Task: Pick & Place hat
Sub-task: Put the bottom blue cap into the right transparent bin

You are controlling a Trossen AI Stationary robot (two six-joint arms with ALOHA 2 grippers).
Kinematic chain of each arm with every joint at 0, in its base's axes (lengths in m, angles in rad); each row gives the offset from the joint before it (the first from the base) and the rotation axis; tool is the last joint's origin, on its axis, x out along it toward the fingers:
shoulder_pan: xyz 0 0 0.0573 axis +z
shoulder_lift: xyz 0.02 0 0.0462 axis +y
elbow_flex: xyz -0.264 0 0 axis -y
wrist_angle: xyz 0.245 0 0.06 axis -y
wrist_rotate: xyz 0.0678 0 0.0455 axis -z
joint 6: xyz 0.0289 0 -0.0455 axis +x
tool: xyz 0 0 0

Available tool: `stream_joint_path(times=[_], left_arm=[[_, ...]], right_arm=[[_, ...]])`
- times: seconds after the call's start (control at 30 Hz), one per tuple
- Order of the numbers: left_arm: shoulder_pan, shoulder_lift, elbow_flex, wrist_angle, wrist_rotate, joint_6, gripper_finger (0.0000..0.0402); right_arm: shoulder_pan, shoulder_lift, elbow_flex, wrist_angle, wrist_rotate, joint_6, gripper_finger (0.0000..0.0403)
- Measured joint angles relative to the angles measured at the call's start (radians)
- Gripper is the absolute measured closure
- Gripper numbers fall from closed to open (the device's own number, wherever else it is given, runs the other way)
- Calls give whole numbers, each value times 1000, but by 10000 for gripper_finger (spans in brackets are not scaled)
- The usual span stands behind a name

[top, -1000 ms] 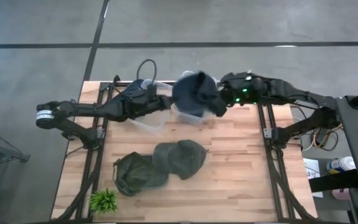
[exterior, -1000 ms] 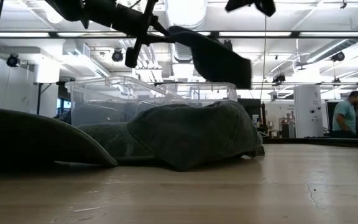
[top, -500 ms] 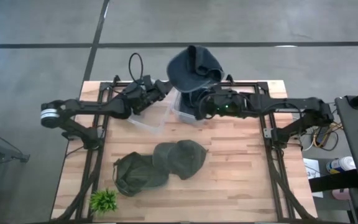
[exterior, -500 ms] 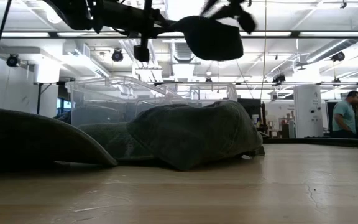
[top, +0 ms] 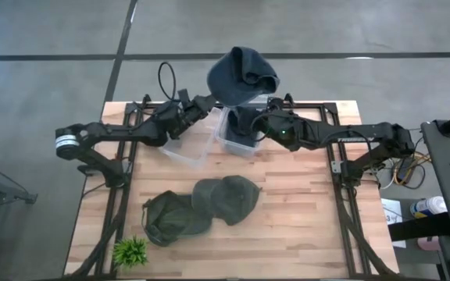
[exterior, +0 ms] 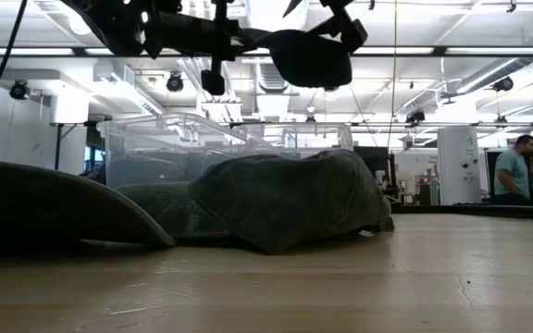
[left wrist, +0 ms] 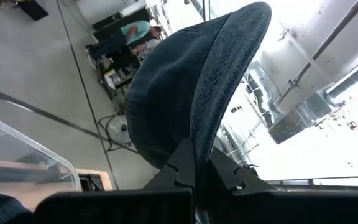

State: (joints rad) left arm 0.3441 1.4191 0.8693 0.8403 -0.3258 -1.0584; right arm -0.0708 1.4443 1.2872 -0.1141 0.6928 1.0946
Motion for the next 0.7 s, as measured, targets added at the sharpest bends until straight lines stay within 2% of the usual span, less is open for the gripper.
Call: stream_joint_path(times=[0.17, 0.33, 0.43, 0.57, 0.63, 0.7], left_arm=[[24, 35, 17, 21, 92, -23, 394], [28, 80, 42, 25, 176, -53, 394], [28, 84, 43, 28, 202, -29, 394], [30, 66, 29, -7, 216, 41, 389], [32, 52, 26, -69, 261, 74, 373], [32, 35, 26, -159, 305, 104, 349]], right_arm=[[-44, 12, 0, 5, 6, 59, 191], [-83, 50, -1, 27, -70, 121, 221], [-85, 64, -1, 19, -69, 130, 260], [-95, 46, -1, -21, -80, 113, 334], [-103, 29, -1, -65, -94, 112, 372], [-117, 10, -1, -105, -114, 103, 384]])
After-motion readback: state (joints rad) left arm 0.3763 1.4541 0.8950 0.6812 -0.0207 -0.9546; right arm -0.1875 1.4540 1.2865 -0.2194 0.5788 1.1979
